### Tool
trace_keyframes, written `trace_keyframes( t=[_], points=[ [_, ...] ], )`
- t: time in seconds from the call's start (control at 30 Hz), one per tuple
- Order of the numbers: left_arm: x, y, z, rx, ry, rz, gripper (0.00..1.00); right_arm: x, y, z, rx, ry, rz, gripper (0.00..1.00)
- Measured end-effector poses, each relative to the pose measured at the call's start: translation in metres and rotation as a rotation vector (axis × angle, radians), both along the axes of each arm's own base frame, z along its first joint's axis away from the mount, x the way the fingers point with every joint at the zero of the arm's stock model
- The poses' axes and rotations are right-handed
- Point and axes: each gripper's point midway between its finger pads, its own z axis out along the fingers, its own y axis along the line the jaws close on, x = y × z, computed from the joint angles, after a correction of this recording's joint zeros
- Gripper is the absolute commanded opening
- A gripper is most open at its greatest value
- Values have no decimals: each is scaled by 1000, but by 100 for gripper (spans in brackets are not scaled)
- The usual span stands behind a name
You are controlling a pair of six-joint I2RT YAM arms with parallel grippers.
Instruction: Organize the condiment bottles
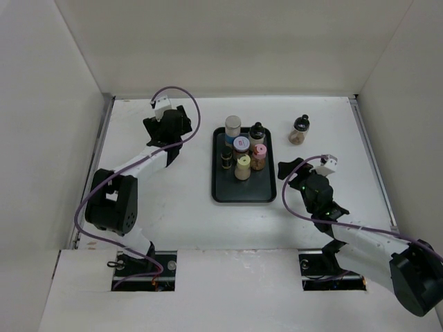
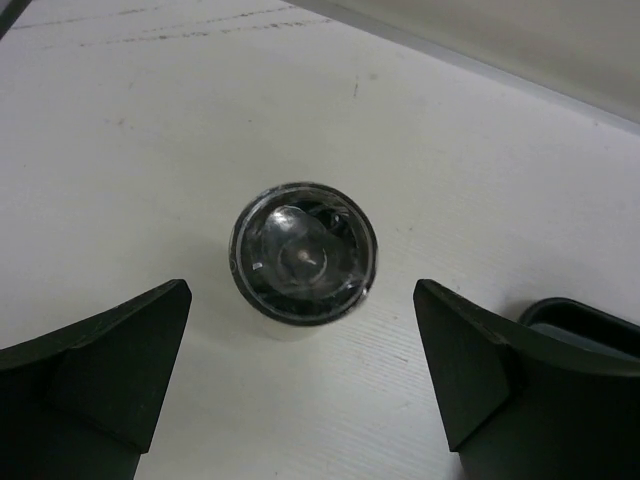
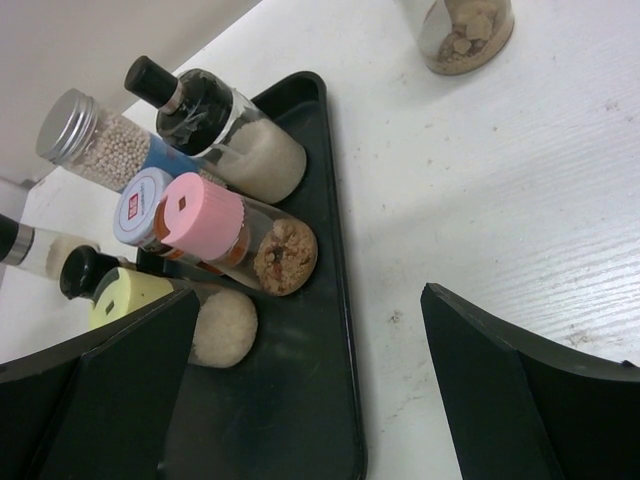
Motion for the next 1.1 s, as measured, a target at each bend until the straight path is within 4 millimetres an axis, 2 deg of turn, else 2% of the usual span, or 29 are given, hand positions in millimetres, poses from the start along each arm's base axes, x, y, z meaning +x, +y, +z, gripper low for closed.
trace_keyframes(
  t=[0.2, 0.3, 0.43, 0.6, 0.73, 0.83, 0.9, 0.97, 1.1],
  points=[
    [23, 15, -14, 0, 28, 35, 92, 0, 5, 2, 8, -8, 21, 100],
    [35, 14, -15, -6, 26, 32, 88, 0, 6, 1, 7, -3, 27, 100],
    [42, 11, -21, -9, 37, 21, 79, -1, 9, -2, 7, 4, 43, 100],
    [42, 7, -28, -14, 49, 12, 47, -1, 9, -1, 7, 4, 45, 100],
    [41, 5, -27, -19, 44, 6, 34, -1, 10, -1, 6, 3, 47, 100],
    [27, 2, -25, -20, 41, -6, 32, -2, 12, -1, 4, 4, 54, 100],
    [10, -6, -19, -16, 40, -32, 31, -2, 13, -2, 1, 3, 58, 100],
    [-11, -21, -7, -17, 23, -79, 31, -3, 13, -1, 1, 3, 62, 100],
    [-63, -64, 29, -41, -66, -209, 31, -3, 14, -1, 0, 1, 62, 100]
  ],
)
